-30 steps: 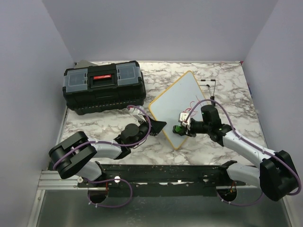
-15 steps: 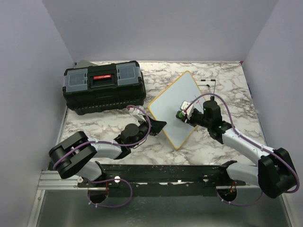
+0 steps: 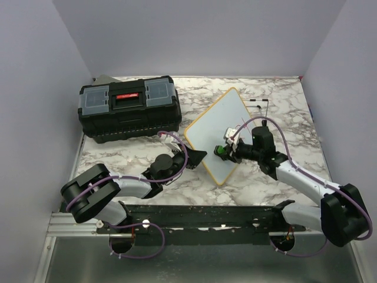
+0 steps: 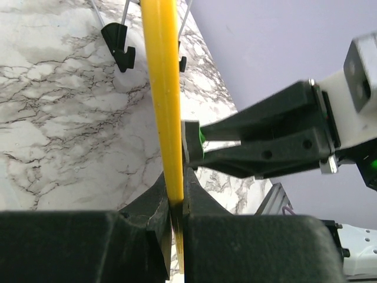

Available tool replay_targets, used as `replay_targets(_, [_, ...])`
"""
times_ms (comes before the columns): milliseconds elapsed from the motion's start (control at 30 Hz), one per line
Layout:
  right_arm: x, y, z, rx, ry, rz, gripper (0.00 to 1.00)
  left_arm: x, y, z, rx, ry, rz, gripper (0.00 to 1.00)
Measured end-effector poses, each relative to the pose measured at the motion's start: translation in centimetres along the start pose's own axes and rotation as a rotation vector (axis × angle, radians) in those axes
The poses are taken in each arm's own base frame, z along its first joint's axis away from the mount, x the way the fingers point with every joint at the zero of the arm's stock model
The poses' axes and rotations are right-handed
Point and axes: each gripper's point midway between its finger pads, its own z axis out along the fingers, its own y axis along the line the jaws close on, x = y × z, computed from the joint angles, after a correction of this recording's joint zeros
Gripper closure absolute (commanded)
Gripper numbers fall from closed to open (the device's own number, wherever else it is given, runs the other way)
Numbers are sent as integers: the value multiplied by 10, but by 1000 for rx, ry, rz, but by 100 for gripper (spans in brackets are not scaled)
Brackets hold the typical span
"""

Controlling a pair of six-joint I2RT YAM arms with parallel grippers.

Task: Erase the whiteboard
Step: Erase the whiteboard at the center of the board.

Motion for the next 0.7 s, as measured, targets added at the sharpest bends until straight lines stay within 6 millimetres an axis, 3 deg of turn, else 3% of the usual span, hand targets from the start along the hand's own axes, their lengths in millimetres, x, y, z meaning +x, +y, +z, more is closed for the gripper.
replay_targets(133, [-6,-31,0,116,-19,52,99,-1,1,0,-4,-5,1,100])
replay_targets(300, [11,-49,-8,183,26,27,99,-1,1,0,-2,-6,0,100])
replay_targets(400, [25,-35,-12,122,71,-53,99,-1,1,0,-3,-5,1,100])
replay_targets(533, [39,3,-15,-42,74,-107,99,-1,0,0,0,-7,1,100])
replay_targets(633, [33,17,-14,-101,40,-84,99,-1,0,1,1,-6,-1,100])
replay_targets(700, [26,16,-11,-96,20,-41,99,-1,0,1,4,-7,-1,100])
